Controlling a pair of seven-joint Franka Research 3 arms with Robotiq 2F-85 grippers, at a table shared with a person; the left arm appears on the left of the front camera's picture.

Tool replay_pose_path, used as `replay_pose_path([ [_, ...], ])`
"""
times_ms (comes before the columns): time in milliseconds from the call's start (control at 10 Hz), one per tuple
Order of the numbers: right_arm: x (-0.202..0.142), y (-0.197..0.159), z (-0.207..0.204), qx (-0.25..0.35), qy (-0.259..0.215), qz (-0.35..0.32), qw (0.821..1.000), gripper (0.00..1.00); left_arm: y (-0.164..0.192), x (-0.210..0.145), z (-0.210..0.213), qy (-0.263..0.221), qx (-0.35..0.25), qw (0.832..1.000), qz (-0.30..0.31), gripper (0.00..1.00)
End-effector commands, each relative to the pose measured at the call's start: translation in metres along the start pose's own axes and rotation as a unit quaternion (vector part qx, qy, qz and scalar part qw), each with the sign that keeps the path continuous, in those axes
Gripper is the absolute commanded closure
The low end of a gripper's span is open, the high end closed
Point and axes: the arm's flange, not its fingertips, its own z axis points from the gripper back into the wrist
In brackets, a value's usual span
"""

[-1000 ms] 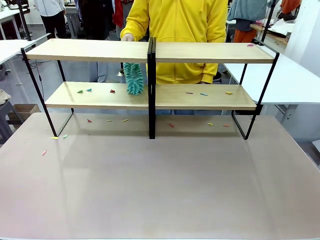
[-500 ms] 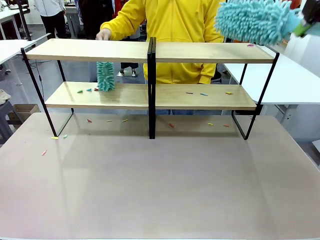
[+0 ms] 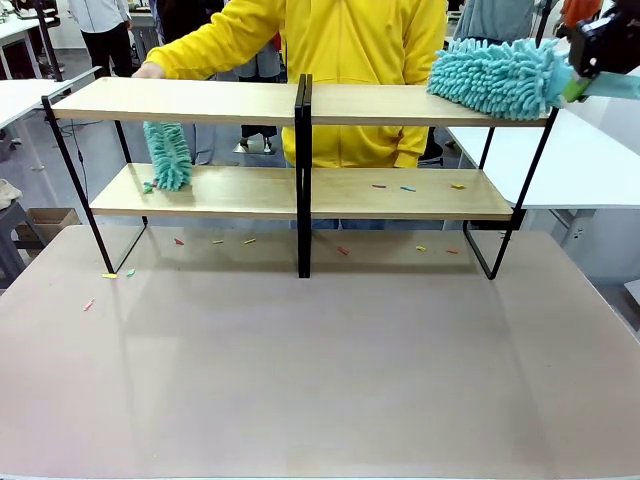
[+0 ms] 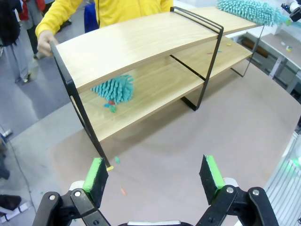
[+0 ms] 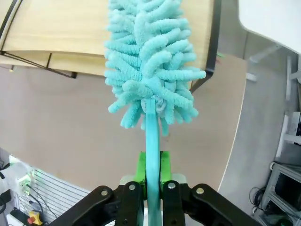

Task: Clean the shelves.
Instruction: Clean a randomly selected level of the Shelf with the Duster.

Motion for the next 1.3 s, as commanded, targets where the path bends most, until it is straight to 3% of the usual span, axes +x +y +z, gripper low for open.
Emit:
replay_pose_path([
  [0,0.001,0.001,0.008,-0.047,0.011,-0.032,0.998,0.88,0.000,0.000,-0.001,-0.004,-0.006,1.000,-0.002,0.00],
  [100,0.002,-0.003,0.014,-0.082,-0.033,-0.098,0.991,0.88,0.000,0.000,-0.001,-0.004,-0.006,1.000,-0.002,0.00],
  [200,0.002,-0.009,0.019,-0.085,-0.044,-0.128,0.987,0.88,0.000,0.000,-0.001,-0.004,-0.006,1.000,-0.002,0.00],
  [400,0.002,-0.011,0.017,-0.086,-0.041,-0.130,0.987,0.88,0.000,0.000,-0.001,-0.004,-0.006,1.000,-0.002,0.00],
  [700,-0.003,-0.017,0.028,-0.033,-0.076,-0.093,0.992,0.88,0.000,0.000,-0.001,-0.004,-0.006,1.000,-0.002,0.00],
  [800,-0.006,-0.020,0.031,0.001,-0.075,-0.085,0.994,0.88,0.000,0.000,-0.001,-0.004,-0.006,1.000,-0.002,0.00],
  [900,-0.009,-0.026,0.039,0.123,-0.049,-0.066,0.989,0.88,0.000,0.000,-0.001,-0.004,-0.006,1.000,-0.002,0.00],
  [1200,-0.034,-0.078,0.096,0.328,-0.042,0.005,0.944,0.88,0.000,0.000,-0.001,-0.004,-0.006,1.000,-0.002,0.00],
])
